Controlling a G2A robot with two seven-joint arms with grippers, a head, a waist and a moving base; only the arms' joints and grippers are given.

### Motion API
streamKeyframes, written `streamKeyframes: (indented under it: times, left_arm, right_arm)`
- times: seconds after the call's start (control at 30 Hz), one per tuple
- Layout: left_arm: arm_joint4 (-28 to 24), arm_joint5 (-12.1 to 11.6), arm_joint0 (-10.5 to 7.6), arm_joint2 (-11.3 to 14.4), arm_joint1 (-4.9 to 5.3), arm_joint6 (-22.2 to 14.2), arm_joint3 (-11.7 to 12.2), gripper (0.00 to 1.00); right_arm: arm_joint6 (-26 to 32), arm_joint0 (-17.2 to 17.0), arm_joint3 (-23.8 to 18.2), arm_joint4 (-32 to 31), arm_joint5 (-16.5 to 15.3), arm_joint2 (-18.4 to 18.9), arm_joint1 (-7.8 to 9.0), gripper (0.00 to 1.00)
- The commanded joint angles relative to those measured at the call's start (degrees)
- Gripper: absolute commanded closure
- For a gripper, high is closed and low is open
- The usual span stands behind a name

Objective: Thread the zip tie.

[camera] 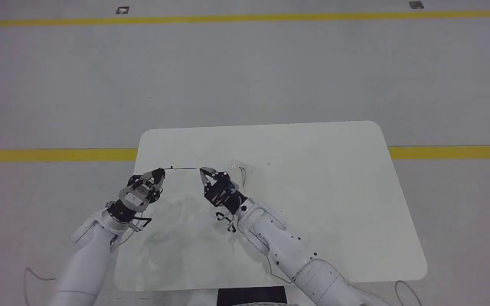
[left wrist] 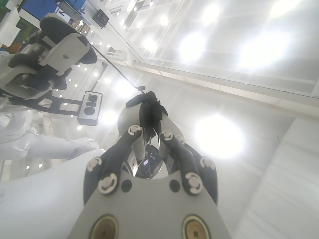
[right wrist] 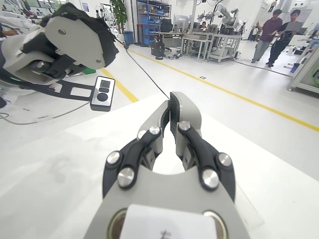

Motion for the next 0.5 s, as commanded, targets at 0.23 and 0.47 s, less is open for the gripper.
streamKeyframes:
  times: [0.23,0.47]
  left_arm:
    - [0.00,0.00,0.00,0.00,0.00,0.00,0.00,1.00]
    - [0.00,0.00,0.00,0.00,0.00,0.00,0.00,1.00]
  right_arm:
    - [0.44,-0.04,-0.26,0.00,0.06,0.12,0.38,1.00]
    - [1.49,-0.81,-0.27,0.61,1.83,1.42,0.58,0.00]
